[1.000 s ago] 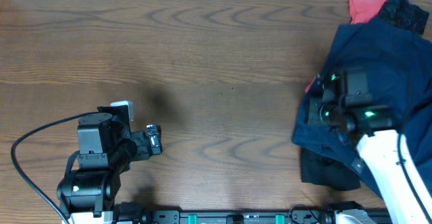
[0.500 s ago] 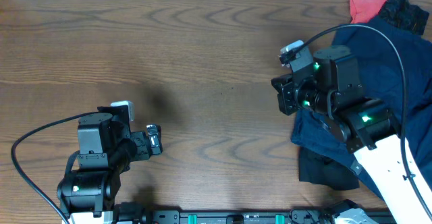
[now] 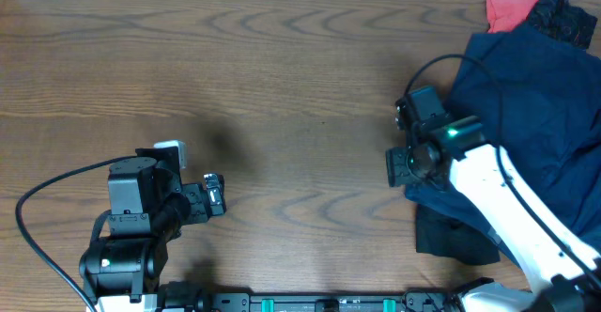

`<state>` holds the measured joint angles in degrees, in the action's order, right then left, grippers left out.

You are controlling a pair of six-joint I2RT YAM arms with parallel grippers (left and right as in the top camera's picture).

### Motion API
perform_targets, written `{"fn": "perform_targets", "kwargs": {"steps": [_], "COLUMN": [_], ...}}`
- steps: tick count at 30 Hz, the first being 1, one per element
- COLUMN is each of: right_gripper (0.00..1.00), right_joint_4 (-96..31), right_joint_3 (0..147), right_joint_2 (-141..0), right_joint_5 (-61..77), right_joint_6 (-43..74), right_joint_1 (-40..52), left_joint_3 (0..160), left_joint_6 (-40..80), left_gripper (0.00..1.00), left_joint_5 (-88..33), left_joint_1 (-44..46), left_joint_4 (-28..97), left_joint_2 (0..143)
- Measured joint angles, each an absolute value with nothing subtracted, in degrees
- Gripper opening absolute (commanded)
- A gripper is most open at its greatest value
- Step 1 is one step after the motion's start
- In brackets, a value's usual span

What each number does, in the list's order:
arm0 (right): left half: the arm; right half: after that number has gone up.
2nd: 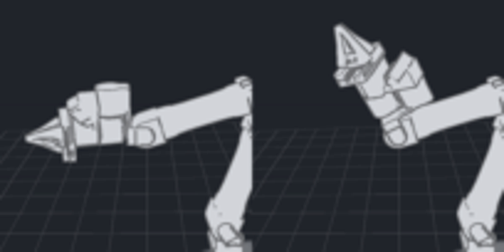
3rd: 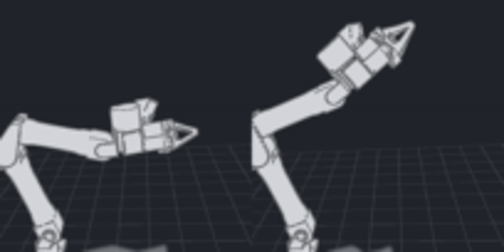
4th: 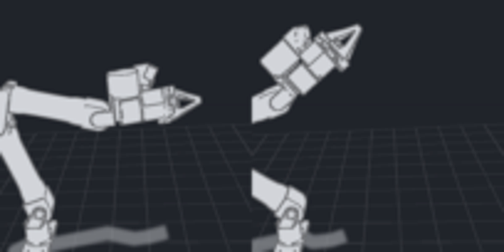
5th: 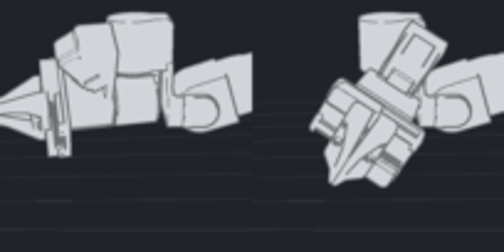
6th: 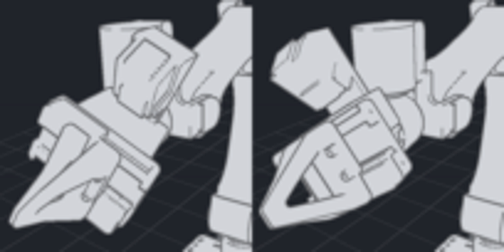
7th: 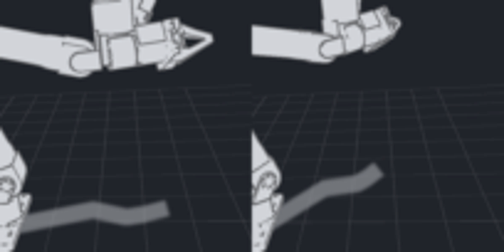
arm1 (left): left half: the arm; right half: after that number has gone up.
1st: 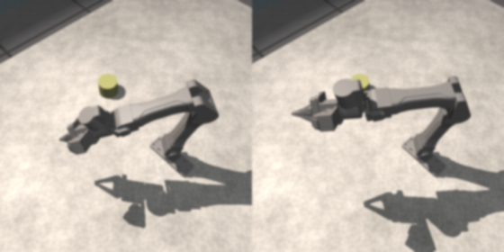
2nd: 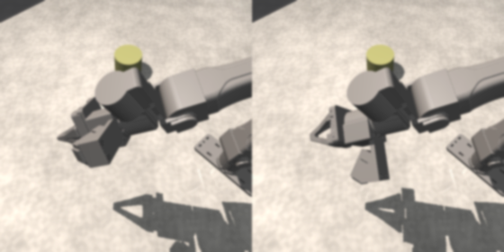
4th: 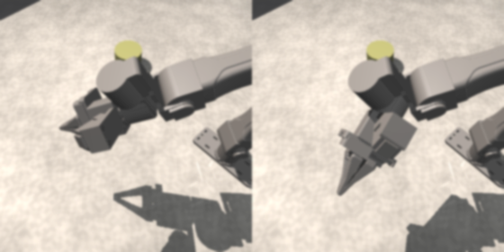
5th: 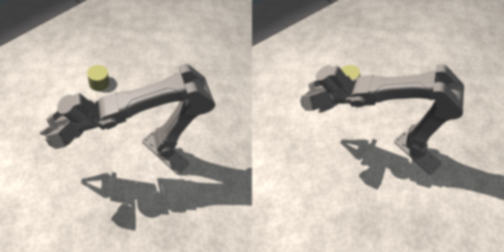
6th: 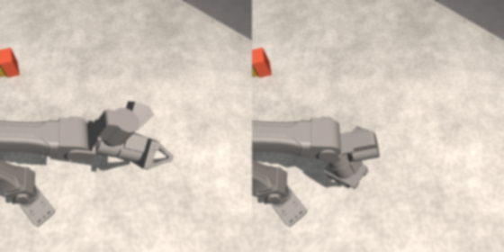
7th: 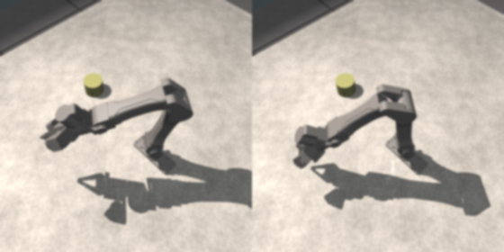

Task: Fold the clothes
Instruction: 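Drag the navy shorts leftward onto the open table with the right gripper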

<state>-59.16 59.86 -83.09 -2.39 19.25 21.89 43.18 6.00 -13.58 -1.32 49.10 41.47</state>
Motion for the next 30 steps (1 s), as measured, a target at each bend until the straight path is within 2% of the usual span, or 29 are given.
{"fn": "perform_targets", "kwargs": {"steps": [8, 12, 15, 17, 21, 22, 30], "right_gripper": [0.62, 0.61, 0.57, 0.47, 0.04, 0.01, 0.01], "right_joint_4": [-58.5, -55.1, -52.6, -51.7, -50.5, -50.4, -52.1], "right_joint_3": [55.7, 53.3, 51.2, 50.3, 50.0, 50.0, 50.2], "right_joint_2": [-87.2, -87.8, -87.8, -87.9, -87.9, -87.9, -87.5], "right_joint_5": [-9.4, -11.1, -11.4, -11.4, -11.6, -11.7, -12.4], "right_joint_6": [28.1, 29.6, 30.0, 30.4, 30.9, 30.9, 31.2], "right_joint_1": [21.9, 21.9, 21.9, 21.9, 21.9, 21.9, 21.9], "left_joint_3": [43.2, 43.2, 43.2, 43.2, 43.2, 43.2, 43.2], "left_joint_6": [6.0, 6.0, 6.0, 6.0, 6.0, 6.0, 6.0], "left_gripper": [0.98, 0.98, 0.98, 0.98, 0.98, 0.98, 0.98], "left_joint_5": [-13.6, -13.6, -13.6, -13.6, -13.6, -13.6, -13.6], "left_joint_1": [-1.3, -1.3, -1.3, -1.3, -1.3, -1.3, -1.3], "left_joint_4": [49.1, 49.1, 49.1, 49.1, 49.1, 49.1, 49.1], "left_joint_2": [41.5, 41.5, 41.5, 41.5, 41.5, 41.5, 41.5]}}
